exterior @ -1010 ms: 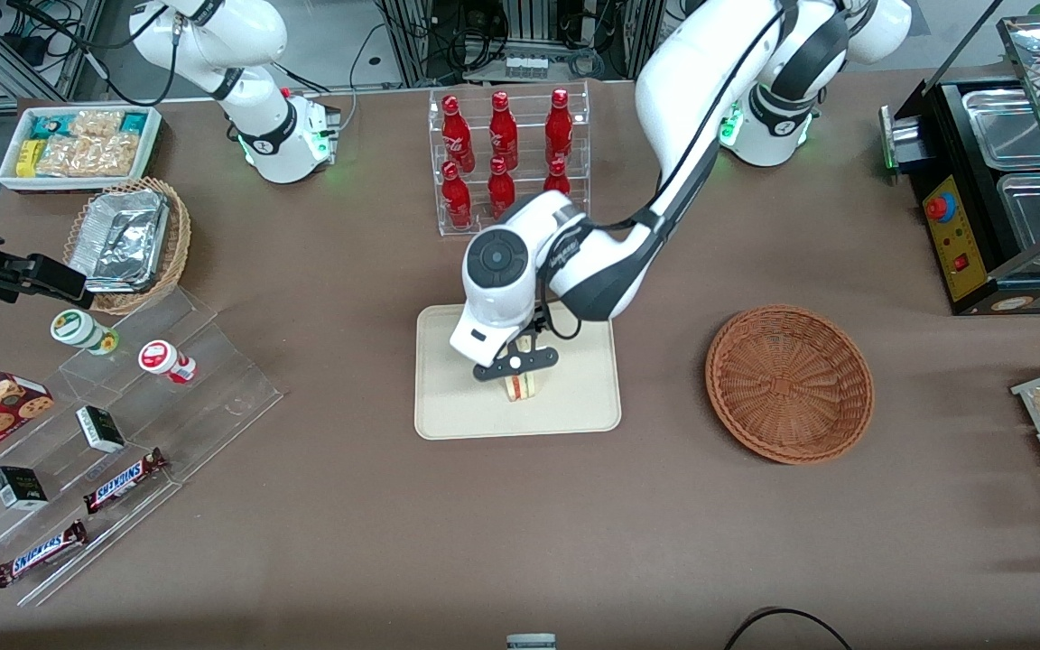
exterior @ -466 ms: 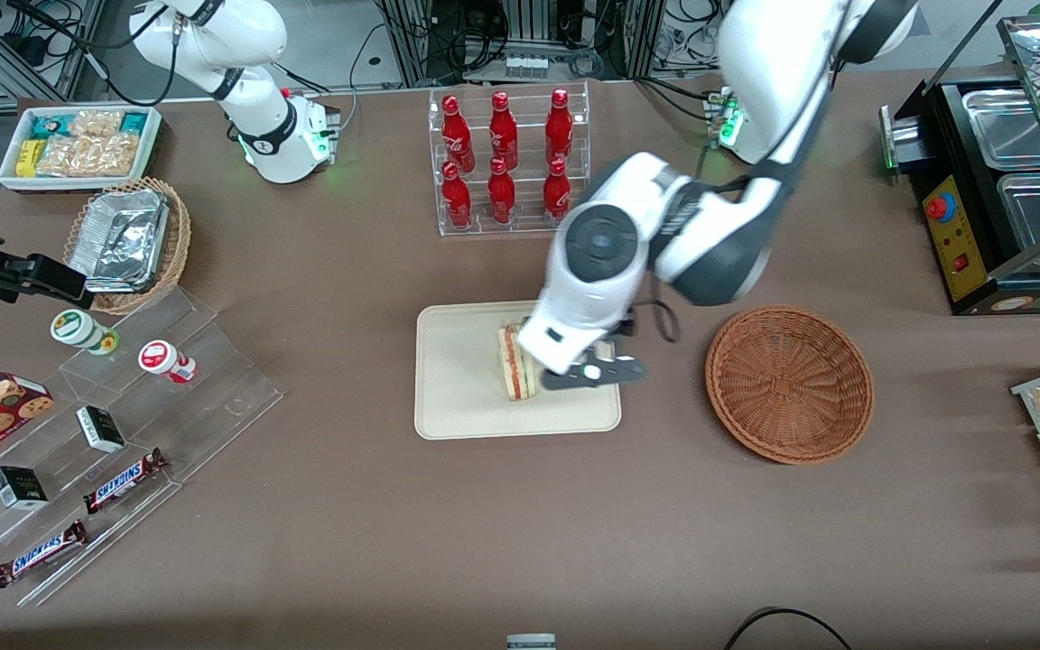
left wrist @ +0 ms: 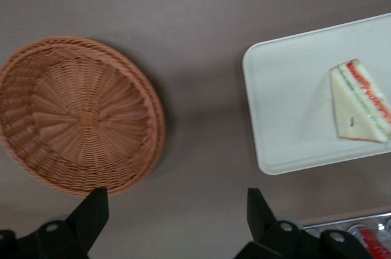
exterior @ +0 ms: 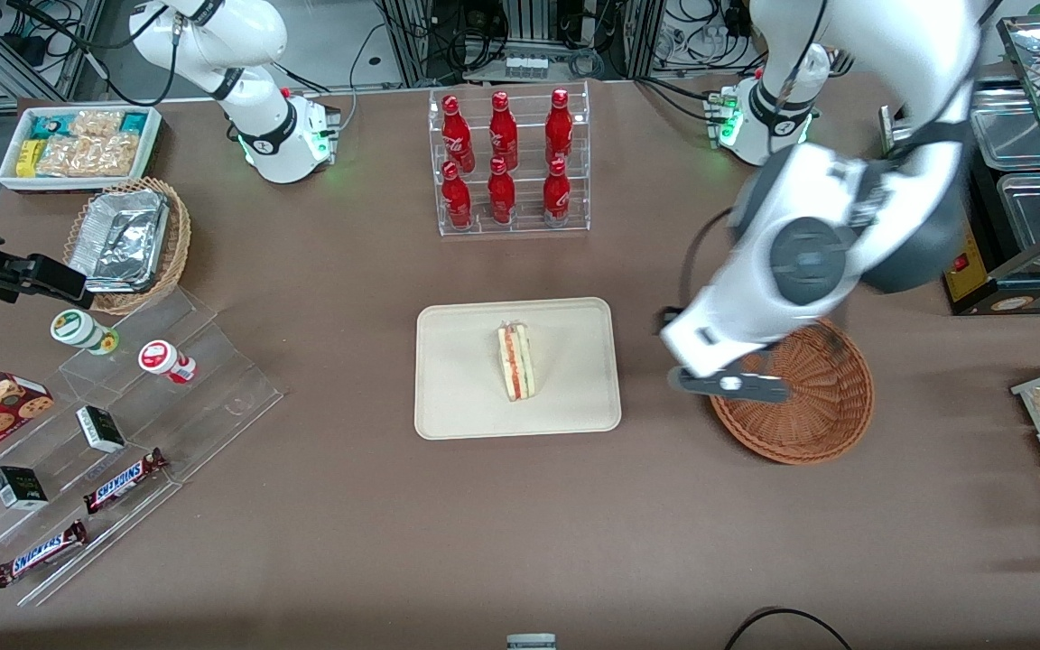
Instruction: Place sandwich from basket to tray
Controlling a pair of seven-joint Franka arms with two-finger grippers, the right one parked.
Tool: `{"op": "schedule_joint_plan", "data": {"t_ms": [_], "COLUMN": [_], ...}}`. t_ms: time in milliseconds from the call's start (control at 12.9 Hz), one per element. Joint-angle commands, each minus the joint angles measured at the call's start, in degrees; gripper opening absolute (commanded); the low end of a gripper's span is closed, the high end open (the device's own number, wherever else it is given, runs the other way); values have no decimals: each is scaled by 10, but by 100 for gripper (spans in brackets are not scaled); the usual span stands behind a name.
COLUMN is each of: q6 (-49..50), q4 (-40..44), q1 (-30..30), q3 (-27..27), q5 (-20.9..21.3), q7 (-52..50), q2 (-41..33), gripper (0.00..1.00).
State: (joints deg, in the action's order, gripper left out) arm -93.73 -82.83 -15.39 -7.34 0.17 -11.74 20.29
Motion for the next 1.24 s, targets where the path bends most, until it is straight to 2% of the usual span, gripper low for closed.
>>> {"op": "schedule_joint_plan", "data": {"t_ms": [0, 388, 699, 1165], "q6": [2, 40, 99, 128], "q4": [-67, -111, -111, -106], "q1": [41, 102, 117, 164], "q3": [-5, -5, -5, -12], "q5": [-3, -3, 19, 18], "q7": [36, 86, 88, 90], "q2": [-69, -148, -198, -226], "gripper": [100, 100, 100, 100]}}
